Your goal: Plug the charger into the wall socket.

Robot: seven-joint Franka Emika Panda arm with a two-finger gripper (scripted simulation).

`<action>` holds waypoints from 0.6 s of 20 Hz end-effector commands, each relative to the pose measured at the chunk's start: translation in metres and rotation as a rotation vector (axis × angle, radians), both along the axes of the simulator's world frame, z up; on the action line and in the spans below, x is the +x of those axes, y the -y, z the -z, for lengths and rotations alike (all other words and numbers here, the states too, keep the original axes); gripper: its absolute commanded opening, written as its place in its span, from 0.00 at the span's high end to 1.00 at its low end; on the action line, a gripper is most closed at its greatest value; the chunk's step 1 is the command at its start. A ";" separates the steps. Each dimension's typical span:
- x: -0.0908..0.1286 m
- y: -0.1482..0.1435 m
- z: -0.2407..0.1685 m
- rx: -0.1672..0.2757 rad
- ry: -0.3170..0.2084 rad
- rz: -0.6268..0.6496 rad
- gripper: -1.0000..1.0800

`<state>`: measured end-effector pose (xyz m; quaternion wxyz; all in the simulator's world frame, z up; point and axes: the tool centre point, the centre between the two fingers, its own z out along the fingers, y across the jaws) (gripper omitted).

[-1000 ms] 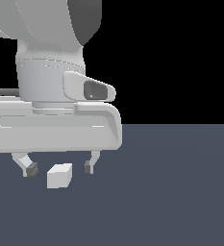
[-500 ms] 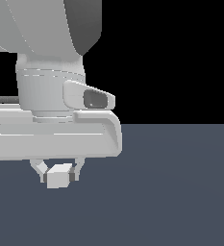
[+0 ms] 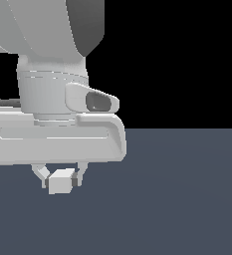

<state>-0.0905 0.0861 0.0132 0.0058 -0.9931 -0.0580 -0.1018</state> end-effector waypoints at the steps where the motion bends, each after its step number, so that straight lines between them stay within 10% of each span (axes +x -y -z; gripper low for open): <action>1: 0.003 -0.001 -0.003 0.001 0.001 0.010 1.00; 12: 0.045 -0.014 -0.042 0.003 0.002 0.152 1.00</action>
